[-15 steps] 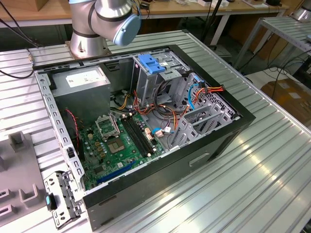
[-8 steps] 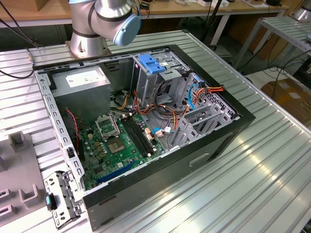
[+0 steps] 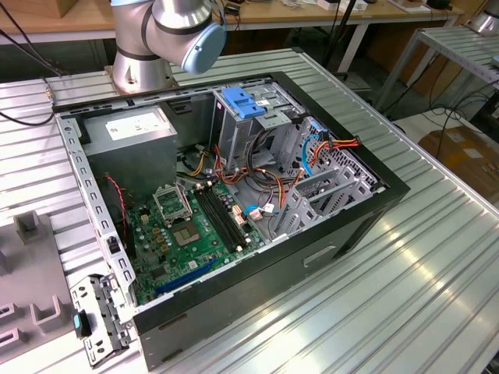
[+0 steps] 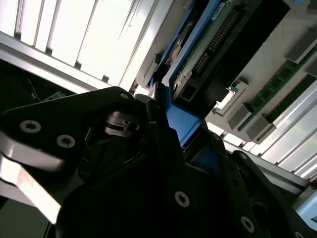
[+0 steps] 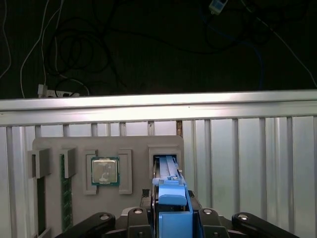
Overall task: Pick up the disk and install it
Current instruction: 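Pick up the disk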
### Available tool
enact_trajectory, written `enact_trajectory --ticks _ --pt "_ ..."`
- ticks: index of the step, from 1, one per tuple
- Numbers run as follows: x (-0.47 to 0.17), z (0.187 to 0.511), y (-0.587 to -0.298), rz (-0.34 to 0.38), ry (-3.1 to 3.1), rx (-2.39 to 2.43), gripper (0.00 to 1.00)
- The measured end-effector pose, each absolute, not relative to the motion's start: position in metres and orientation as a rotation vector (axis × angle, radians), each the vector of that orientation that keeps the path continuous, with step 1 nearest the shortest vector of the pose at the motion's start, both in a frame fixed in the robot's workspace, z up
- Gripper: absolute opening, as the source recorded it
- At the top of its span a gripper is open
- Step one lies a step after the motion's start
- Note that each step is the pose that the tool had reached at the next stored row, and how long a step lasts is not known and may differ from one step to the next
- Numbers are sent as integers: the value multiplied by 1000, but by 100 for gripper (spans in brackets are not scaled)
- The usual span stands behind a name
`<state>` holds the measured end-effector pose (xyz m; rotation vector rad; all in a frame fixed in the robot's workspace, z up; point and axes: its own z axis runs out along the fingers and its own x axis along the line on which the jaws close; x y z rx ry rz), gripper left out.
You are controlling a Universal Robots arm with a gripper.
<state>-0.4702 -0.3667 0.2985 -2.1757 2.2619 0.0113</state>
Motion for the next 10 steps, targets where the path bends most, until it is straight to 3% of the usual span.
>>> enact_trajectory --ticks 10 --pt "-470 310 -367 11 2262 -2176 37"
